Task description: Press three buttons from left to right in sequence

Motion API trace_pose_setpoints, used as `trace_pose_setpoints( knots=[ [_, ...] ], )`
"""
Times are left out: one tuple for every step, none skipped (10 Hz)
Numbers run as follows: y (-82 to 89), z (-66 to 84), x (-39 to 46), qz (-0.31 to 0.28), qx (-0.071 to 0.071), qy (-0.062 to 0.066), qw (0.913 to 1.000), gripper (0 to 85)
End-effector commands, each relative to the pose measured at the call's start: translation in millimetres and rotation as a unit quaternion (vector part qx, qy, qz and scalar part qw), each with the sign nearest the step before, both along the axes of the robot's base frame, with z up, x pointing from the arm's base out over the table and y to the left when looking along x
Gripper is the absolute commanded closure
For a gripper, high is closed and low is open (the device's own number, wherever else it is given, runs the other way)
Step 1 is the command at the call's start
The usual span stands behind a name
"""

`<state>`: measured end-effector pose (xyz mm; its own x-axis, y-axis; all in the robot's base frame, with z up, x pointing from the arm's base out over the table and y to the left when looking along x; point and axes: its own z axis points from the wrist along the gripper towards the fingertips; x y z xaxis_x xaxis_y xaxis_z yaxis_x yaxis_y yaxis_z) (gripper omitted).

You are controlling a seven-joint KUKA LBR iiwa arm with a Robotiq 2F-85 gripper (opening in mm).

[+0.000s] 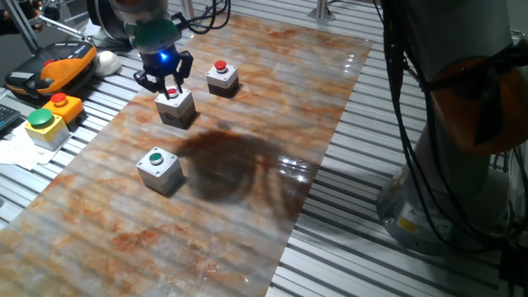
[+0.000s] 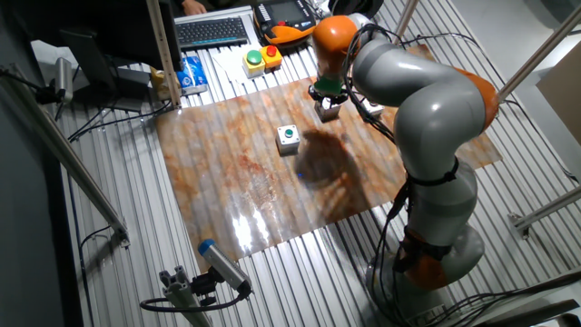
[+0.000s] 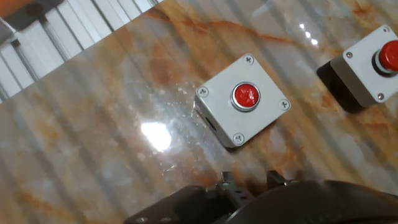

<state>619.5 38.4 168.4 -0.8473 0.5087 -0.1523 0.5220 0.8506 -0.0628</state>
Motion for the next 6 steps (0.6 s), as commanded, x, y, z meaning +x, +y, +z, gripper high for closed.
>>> trace_pose_setpoints(
  knots=[
    [-0.2,1.7,-0.7,0.003,0.005,0.004,1.0,68.0],
    [-2.1,4.5,-1.6,0.002,0.03,0.002,0.9996,68.0],
    [-2.3,4.4,-2.4,-0.004,0.056,-0.004,0.9984,68.0],
    [-1.6,1.8,-5.0,-0.009,0.064,-0.01,0.9979,68.0],
    [0.3,-0.6,-8.0,-0.017,0.076,-0.016,0.9968,68.0],
    [2.1,-1.7,-10.9,-0.02,0.084,-0.019,0.9961,68.0]
  ],
)
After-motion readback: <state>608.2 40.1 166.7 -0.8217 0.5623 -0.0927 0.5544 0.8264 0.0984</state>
